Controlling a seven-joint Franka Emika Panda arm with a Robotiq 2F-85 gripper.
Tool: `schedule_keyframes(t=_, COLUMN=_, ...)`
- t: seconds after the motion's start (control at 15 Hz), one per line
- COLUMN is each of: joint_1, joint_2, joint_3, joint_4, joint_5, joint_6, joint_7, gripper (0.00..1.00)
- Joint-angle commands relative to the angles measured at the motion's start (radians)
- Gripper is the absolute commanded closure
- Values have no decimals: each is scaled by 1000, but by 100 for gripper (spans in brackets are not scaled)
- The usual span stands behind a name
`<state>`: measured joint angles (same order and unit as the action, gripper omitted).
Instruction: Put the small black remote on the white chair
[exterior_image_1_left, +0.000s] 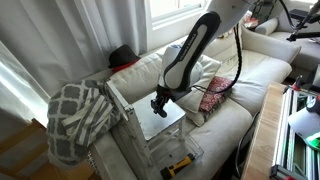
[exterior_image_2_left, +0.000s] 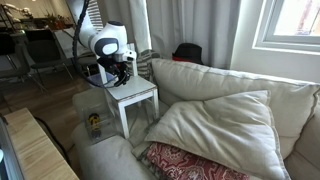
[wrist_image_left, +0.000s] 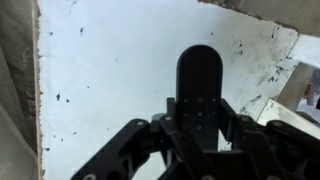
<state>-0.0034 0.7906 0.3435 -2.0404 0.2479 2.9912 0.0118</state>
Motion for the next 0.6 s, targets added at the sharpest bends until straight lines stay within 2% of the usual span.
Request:
schedule_keyframes(t=0.0, joint_1=-18, joint_2=59, joint_3=22, joint_4=39, joint_5=-5, joint_6=41, joint_7=-9, gripper=82)
schedule_keyframes(t=0.2, joint_1=15, joint_2=71, joint_3=-15, joint_4=48, joint_5=-14, joint_6=52, joint_7=14, gripper=82)
schedule_keyframes(t=0.53, joint_1=0, joint_2=94, joint_3=-1, joint_4=51, joint_5=-17, joint_6=76, joint_7=9, gripper=82)
